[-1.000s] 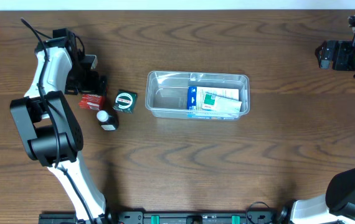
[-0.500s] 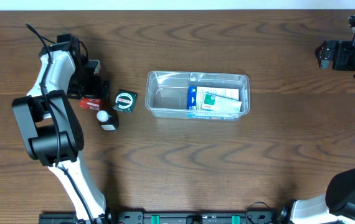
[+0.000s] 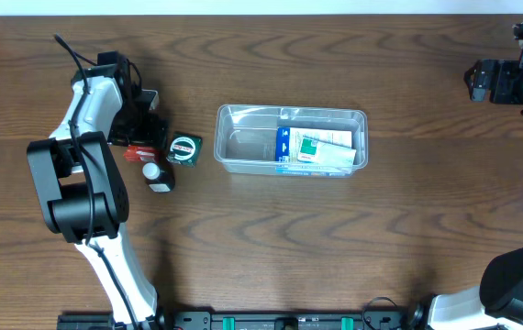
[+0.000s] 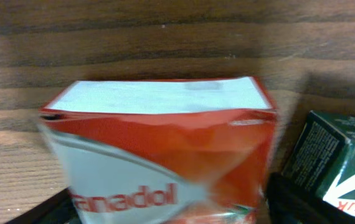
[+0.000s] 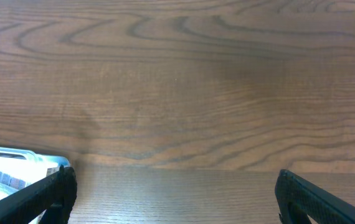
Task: Pack container
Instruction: 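Grasp the red Panadol box with left gripper and lift it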
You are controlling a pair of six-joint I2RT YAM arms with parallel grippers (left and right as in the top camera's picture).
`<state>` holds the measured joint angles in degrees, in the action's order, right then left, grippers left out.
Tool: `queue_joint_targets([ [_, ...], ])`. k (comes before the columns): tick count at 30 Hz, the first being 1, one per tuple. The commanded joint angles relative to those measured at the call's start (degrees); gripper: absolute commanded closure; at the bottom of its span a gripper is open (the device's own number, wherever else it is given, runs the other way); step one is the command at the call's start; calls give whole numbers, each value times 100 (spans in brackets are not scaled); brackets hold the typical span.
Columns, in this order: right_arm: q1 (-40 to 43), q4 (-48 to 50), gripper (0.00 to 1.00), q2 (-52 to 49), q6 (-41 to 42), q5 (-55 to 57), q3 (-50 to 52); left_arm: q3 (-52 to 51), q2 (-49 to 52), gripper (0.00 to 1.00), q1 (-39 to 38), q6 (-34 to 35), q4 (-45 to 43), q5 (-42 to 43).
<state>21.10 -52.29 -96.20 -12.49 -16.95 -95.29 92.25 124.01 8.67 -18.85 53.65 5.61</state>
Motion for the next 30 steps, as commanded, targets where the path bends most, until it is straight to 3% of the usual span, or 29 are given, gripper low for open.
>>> queue_joint_targets([
  [1, 26, -2, 1, 9, 68, -39, -50, -31, 76, 20, 0, 225, -17, -15],
  [11, 26, -2, 1, 9, 68, -39, -50, -28, 74, 33, -2, 981, -192, -15],
  [18, 24, -2, 1, 9, 68, -39, -50, 125, 70, 34, -2, 1078, -57, -15],
  [30, 26, -2, 1, 9, 68, -39, -50, 1362, -15, 34, -2, 1685, 1287, 181],
])
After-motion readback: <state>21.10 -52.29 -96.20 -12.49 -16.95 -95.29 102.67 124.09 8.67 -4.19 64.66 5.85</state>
